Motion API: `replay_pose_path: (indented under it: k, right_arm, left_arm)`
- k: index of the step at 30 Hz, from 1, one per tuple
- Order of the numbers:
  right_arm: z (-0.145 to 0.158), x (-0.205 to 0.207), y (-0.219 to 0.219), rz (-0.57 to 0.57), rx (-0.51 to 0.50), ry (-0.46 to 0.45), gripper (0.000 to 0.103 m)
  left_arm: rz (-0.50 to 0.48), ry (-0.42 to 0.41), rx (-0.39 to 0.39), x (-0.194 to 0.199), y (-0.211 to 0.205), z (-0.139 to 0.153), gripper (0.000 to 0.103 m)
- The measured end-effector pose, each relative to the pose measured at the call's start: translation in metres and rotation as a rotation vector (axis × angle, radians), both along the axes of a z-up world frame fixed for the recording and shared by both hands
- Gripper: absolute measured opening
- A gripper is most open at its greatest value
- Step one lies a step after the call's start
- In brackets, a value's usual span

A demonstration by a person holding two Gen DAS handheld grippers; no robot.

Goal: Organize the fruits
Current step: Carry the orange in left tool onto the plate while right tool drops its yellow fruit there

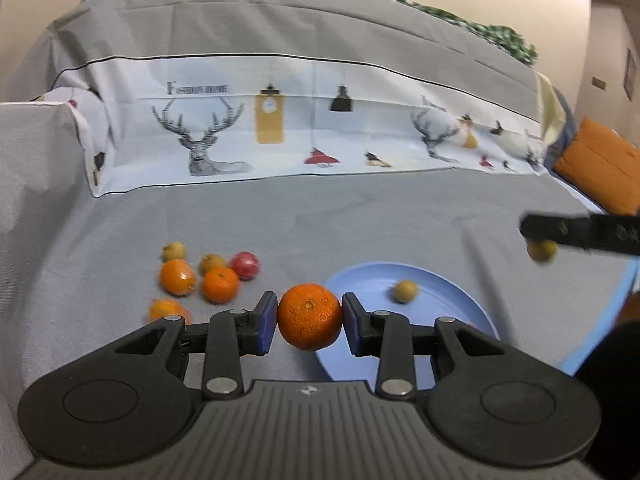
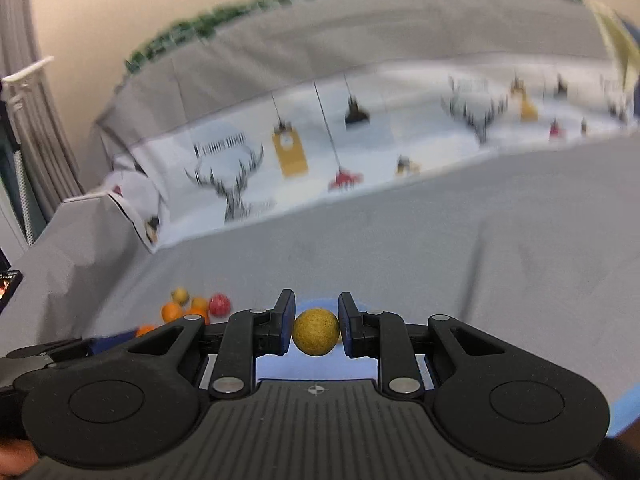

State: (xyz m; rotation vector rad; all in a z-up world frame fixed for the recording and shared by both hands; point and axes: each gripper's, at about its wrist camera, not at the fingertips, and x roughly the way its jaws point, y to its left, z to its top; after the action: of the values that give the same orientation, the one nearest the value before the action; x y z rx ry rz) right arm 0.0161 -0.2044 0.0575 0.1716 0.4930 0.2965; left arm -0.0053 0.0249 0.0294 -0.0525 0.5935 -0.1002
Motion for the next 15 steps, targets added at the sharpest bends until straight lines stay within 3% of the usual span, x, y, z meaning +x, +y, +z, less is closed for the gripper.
replay_pose_path:
  k: [6,15]
  right_arm:
    - [-0.013,0.014,-0.019,-0.060,0.026,0.060,0.025]
    - [-0.027,0.026,-0.001,-0.022,0.002,0.115,0.025]
  left_arm:
    - [-0.087,0.000,0.072,-0.006,-0.026,-0.007,0.039]
    - [-0.106,0.005,0.035,0.000,-0.023,-0.014,0.039]
